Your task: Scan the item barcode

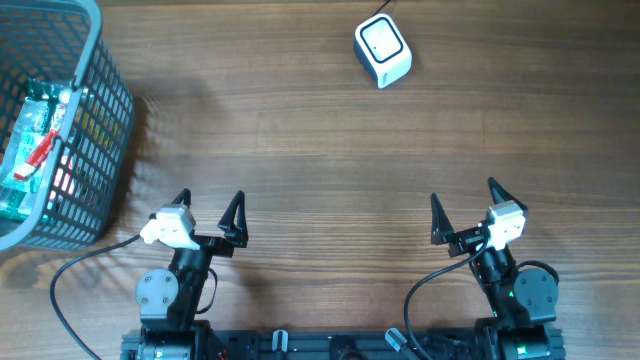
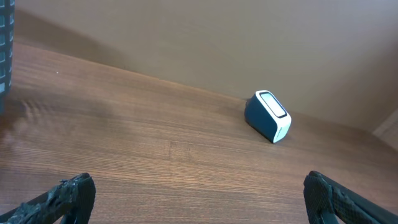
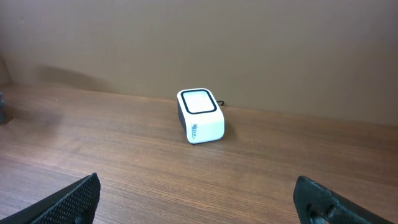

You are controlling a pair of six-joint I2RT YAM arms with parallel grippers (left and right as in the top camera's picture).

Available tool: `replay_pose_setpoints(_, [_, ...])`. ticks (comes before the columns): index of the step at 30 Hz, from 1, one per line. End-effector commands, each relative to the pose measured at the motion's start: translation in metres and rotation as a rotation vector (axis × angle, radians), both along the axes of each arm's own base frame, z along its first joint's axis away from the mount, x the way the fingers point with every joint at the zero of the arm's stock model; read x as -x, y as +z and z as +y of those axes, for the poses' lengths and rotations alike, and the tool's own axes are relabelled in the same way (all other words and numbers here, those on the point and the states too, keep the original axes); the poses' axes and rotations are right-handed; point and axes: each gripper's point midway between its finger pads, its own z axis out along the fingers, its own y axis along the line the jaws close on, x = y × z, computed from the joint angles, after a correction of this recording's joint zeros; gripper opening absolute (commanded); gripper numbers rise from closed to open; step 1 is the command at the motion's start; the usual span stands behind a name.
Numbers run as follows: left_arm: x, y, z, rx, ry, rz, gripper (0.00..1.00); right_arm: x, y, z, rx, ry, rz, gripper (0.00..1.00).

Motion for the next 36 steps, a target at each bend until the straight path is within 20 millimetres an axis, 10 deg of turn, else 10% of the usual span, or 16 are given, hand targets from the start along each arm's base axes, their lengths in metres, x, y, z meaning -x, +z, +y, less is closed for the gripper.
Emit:
replay_pose_setpoints(1, [0.001, -0.002, -0.004, 0.011, -0.026, 0.011, 1.0, -0.001, -0.001, -0.001, 0.012, -0.004, -0.001, 1.0])
replay_pose_setpoints(30, [0.002, 0.004, -0.009, 0.0, -0.052, -0.017, 1.0, -0.001, -0.001, -0.001, 0.012, -0.004, -0.001, 1.0])
replay_pose_setpoints(36, [0.018, 0.077, -0.024, 0.001, -0.146, -0.119, 1.0, -0.001, -0.001, -0.001, 0.012, -0.004, -0.001, 1.0])
